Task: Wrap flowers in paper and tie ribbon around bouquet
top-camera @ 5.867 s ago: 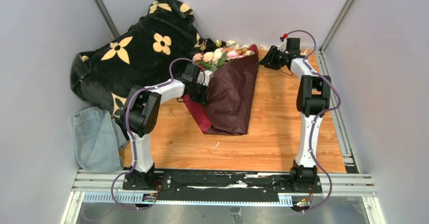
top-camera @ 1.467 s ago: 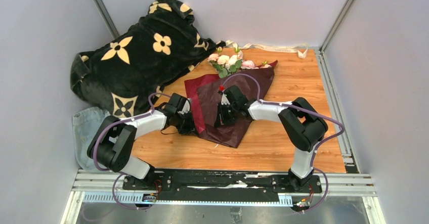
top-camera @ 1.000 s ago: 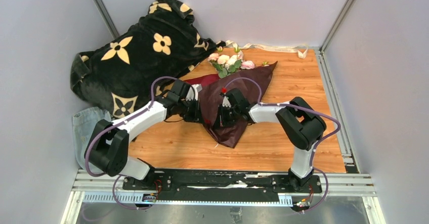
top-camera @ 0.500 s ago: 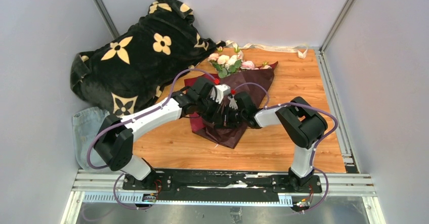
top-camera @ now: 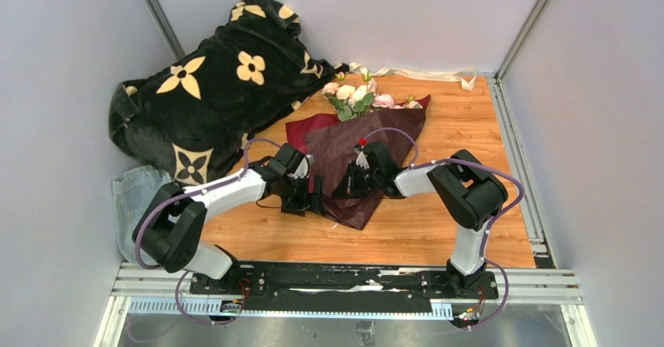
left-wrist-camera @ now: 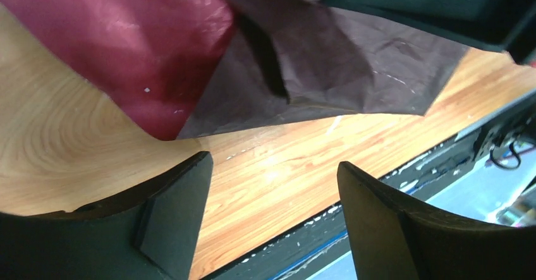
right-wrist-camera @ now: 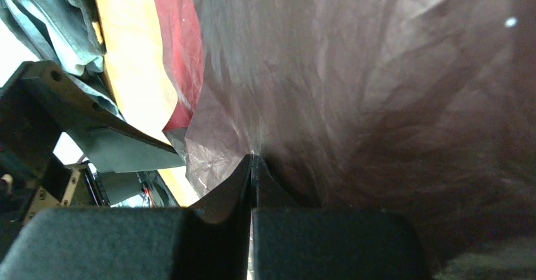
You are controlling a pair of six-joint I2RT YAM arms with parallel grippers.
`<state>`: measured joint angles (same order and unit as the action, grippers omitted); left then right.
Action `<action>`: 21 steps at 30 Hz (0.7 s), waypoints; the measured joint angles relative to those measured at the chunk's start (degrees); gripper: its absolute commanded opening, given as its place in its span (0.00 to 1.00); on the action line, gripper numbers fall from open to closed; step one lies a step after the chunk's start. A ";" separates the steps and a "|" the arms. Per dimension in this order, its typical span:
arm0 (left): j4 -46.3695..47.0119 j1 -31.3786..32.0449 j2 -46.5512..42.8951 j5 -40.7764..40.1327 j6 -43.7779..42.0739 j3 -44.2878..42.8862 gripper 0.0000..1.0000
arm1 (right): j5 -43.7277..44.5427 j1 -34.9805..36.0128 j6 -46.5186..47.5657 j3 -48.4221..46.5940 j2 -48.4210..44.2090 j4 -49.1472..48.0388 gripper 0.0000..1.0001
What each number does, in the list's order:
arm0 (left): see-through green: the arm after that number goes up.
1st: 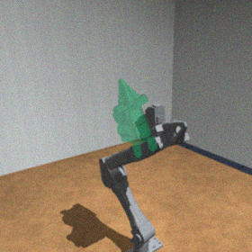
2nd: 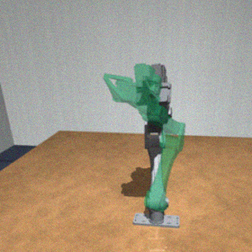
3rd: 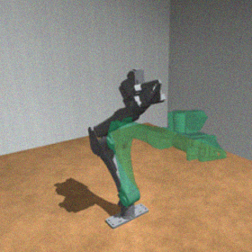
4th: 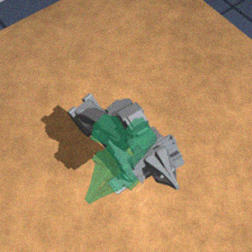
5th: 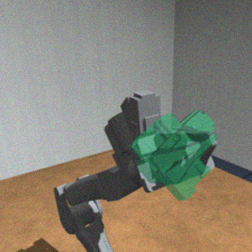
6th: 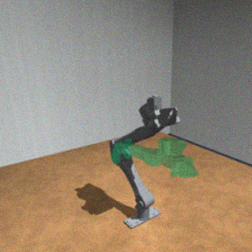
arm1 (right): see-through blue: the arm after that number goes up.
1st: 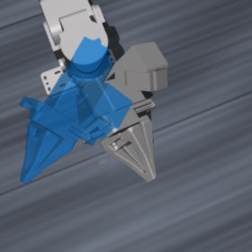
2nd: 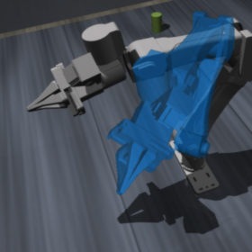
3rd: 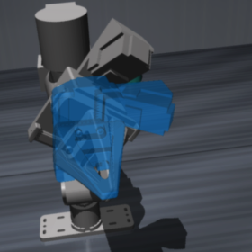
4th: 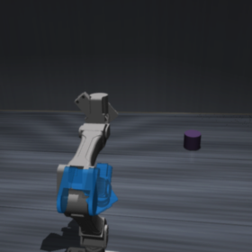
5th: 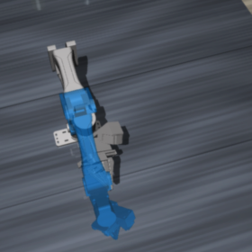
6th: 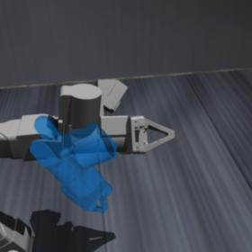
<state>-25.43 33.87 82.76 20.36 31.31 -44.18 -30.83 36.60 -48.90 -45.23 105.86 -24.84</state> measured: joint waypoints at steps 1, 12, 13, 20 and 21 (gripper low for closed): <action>0.50 0.00 0.02 -0.57 1.18 1.05 0.80 | 0.15 0.00 -0.07 0.00 0.00 -0.04 0.00; 7.74 -2.82 0.02 -6.19 8.00 4.46 0.65 | 1.25 0.17 -0.35 -0.04 -0.26 0.20 0.00; 7.82 -2.99 0.02 -6.54 8.24 4.68 0.65 | 1.40 0.17 -0.35 -0.04 -0.31 0.24 0.00; 8.24 -3.06 0.11 -7.89 9.20 4.74 0.57 | 2.49 0.17 -0.07 -0.04 -0.81 0.85 0.00; 8.57 -3.06 0.35 -8.17 9.22 4.76 0.52 | 2.58 0.17 0.00 -0.04 -0.87 0.92 0.00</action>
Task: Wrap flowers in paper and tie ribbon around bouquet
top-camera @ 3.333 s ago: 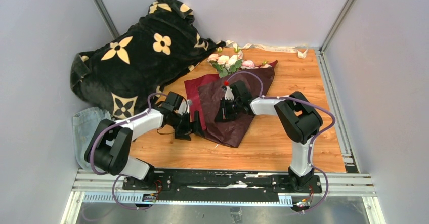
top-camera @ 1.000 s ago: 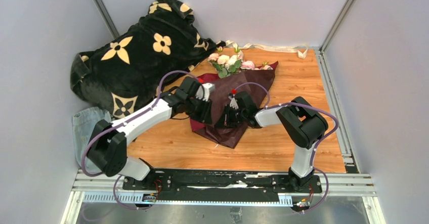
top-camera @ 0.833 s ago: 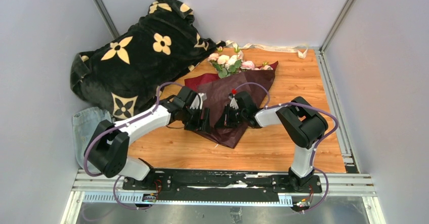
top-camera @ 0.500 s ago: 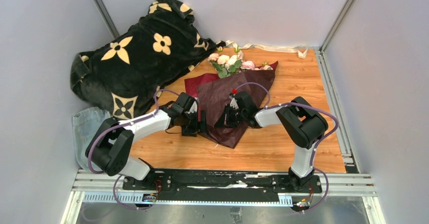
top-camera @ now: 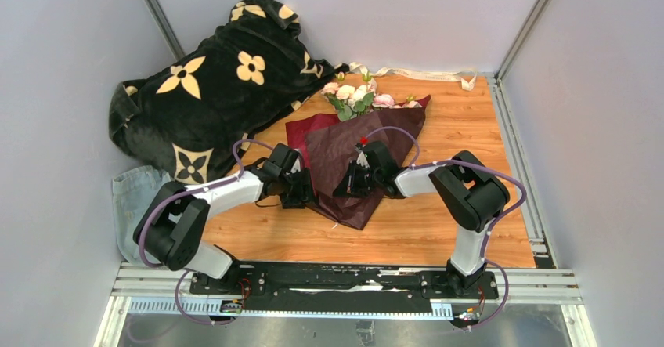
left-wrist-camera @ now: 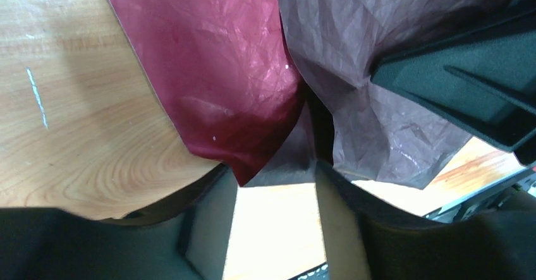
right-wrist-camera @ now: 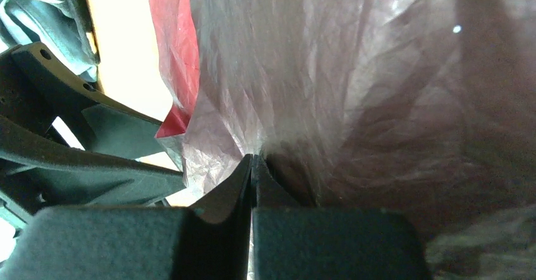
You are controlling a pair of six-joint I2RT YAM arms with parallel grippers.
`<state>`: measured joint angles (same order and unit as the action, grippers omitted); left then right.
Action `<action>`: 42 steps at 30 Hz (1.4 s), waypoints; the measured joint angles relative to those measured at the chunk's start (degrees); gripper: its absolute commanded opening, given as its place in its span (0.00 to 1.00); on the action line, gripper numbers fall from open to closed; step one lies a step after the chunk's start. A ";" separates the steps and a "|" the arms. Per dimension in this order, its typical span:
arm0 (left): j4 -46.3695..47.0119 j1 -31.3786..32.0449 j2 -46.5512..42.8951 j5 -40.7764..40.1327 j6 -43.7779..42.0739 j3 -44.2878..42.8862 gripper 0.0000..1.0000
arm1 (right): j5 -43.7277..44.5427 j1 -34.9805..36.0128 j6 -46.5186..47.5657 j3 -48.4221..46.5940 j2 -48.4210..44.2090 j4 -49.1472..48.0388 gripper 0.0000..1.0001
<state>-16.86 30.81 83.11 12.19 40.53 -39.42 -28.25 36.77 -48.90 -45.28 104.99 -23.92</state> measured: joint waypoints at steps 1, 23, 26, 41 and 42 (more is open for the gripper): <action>0.35 0.00 0.33 -0.31 0.04 0.00 0.47 | 0.07 0.00 0.07 0.00 -0.04 0.04 0.00; -0.31 -0.42 2.62 0.20 -5.92 -6.97 0.00 | 0.31 0.22 1.03 -0.96 -0.09 1.68 0.00; -0.87 1.90 1.66 0.04 -10.27 -10.47 0.00 | 0.24 0.22 0.90 -0.96 0.31 0.76 0.00; -2.19 20.55 4.04 -3.56 -43.21 -17.86 0.00 | -2.69 -1.92 -2.14 0.26 -0.48 -4.79 0.00; -1.81 21.38 4.28 -3.43 -45.48 -17.31 0.00 | -2.82 -2.71 -2.16 0.24 -1.11 -4.79 0.00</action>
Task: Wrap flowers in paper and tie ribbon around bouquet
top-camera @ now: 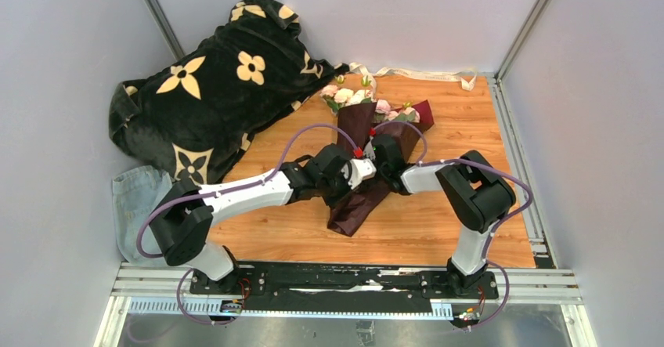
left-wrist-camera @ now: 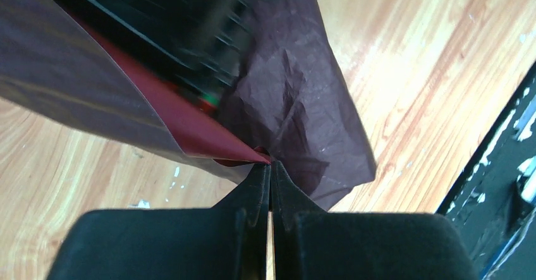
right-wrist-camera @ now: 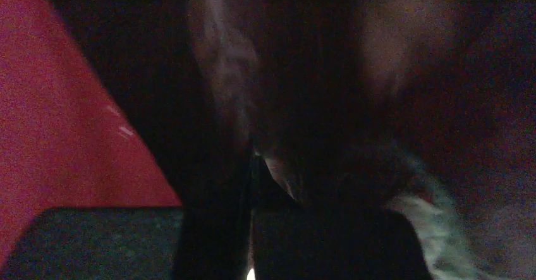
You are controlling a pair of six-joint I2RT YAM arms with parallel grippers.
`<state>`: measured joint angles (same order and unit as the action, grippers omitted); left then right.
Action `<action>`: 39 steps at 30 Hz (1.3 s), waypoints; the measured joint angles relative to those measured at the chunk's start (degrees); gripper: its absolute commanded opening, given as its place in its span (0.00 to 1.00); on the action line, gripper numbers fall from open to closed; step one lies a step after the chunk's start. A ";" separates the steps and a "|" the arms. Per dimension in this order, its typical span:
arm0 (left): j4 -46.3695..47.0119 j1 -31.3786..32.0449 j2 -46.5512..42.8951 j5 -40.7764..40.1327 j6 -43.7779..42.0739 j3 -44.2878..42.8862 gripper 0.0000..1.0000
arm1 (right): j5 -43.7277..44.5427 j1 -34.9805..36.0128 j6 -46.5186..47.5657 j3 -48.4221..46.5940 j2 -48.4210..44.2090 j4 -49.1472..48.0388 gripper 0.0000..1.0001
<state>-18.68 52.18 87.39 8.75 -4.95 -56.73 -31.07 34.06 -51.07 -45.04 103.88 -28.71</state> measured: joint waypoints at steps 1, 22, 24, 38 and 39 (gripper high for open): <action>0.13 0.59 0.11 -0.04 -1.36 0.28 0.00 | -0.22 -0.70 0.00 0.00 -0.55 -0.02 0.00; 2.62 6.82 3.56 -3.04 -14.84 4.39 0.00 | 10.88 -17.79 20.55 -3.15 -27.32 42.51 0.48; 2.23 7.50 3.61 -3.15 -15.91 4.35 0.00 | 11.63 -18.12 22.23 -1.07 -27.67 44.52 0.42; -3.65 18.86 6.80 -10.03 -27.54 -3.02 0.00 | 7.41 -17.35 22.69 -3.96 -8.04 32.59 0.11; -3.69 20.06 7.65 -10.51 -28.57 -3.67 0.00 | 7.02 -17.22 22.38 -4.20 -7.41 31.34 0.11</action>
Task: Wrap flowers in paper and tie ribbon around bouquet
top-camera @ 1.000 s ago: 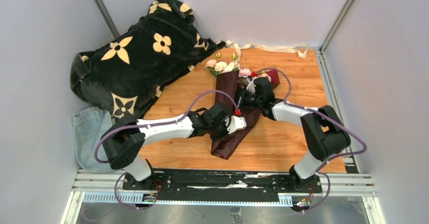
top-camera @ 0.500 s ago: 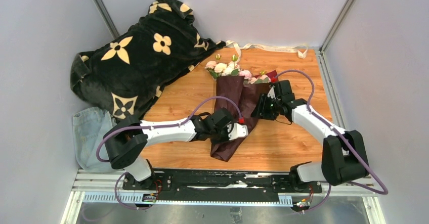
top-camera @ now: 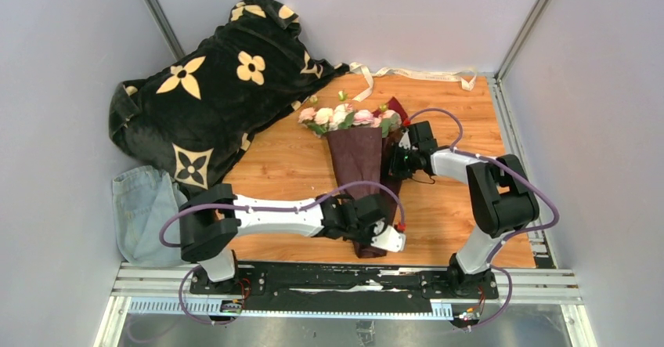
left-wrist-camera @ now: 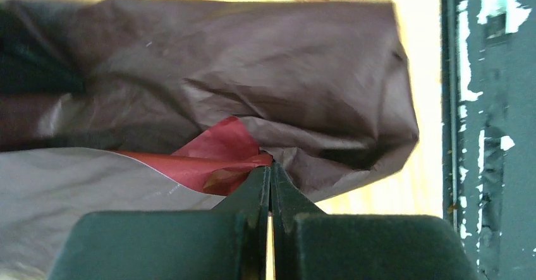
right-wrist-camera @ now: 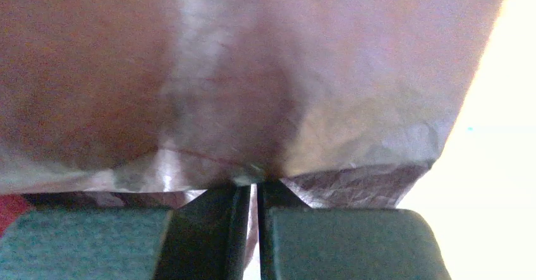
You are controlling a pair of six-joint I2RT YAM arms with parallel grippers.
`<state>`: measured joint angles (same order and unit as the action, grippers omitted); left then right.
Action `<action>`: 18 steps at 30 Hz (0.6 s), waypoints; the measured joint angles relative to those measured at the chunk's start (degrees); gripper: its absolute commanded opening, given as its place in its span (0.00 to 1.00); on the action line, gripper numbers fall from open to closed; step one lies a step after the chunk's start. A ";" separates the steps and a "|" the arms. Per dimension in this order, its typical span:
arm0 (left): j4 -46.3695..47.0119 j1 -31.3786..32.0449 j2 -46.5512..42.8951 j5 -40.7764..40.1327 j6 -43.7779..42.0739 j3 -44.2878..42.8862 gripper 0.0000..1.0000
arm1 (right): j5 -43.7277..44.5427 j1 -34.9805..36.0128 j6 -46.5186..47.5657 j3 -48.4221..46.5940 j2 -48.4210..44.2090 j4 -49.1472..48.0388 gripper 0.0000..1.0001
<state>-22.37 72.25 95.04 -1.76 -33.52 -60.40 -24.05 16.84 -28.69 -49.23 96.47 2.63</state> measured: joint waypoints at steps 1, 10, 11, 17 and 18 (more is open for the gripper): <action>-0.02 1.05 0.83 -0.37 -0.98 -0.44 0.00 | -0.28 0.07 -0.28 -0.13 0.61 -0.94 0.11; 1.29 5.09 7.56 -1.84 -5.57 -0.70 0.00 | -3.74 0.11 3.82 -2.86 -3.54 2.36 0.35; 1.44 5.09 7.54 -1.95 -5.62 -0.66 0.00 | -3.87 0.00 4.59 -3.13 -5.49 3.56 0.40; 2.10 5.09 7.54 -2.69 -5.75 -0.50 0.00 | -9.86 -0.48 12.92 -6.51 -18.38 10.10 0.64; 2.14 5.09 7.54 -2.78 -5.73 -0.48 0.00 | -11.13 -0.50 13.20 -6.49 -18.78 10.27 0.67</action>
<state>-20.23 77.34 102.59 -4.54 -39.24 -60.88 -35.18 16.34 -15.49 -55.72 77.69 12.91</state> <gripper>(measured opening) 0.005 0.570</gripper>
